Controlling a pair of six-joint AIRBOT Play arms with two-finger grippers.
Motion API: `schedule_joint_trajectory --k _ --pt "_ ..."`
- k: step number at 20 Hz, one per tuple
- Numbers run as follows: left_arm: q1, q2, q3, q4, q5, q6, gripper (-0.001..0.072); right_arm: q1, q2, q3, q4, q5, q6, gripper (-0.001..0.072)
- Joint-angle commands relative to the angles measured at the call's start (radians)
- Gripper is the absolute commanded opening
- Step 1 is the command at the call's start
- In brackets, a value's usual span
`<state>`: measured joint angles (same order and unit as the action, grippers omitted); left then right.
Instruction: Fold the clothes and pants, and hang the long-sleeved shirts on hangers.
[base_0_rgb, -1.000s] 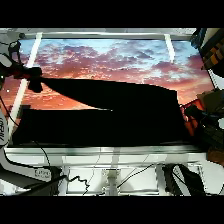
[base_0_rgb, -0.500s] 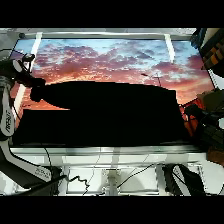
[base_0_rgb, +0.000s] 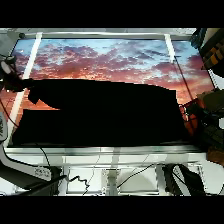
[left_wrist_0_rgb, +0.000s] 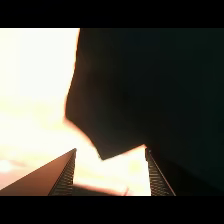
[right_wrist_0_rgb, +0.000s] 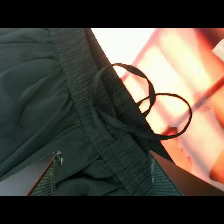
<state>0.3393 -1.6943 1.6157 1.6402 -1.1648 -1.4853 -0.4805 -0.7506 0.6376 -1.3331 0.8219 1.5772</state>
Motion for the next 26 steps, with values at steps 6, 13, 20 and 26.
schedule_joint_trajectory --k 6,13,20,26 --pt "0.145 0.102 -0.247 -0.248 0.026 0.166 0.0490 0.001 0.000 0.000 -0.010 -0.004 0.000 0.0620" --pt "0.142 -0.004 -0.259 -0.250 0.161 0.166 0.0508 0.001 0.000 0.000 -0.006 -0.003 0.000 0.0620" --pt "0.143 -0.021 -0.260 -0.193 0.295 0.106 0.0619 0.001 0.000 0.000 0.017 -0.003 0.000 0.0619" --pt "0.109 -0.069 -0.259 -0.204 0.336 0.098 0.0395 0.001 0.000 0.000 0.053 -0.003 0.000 0.0620"
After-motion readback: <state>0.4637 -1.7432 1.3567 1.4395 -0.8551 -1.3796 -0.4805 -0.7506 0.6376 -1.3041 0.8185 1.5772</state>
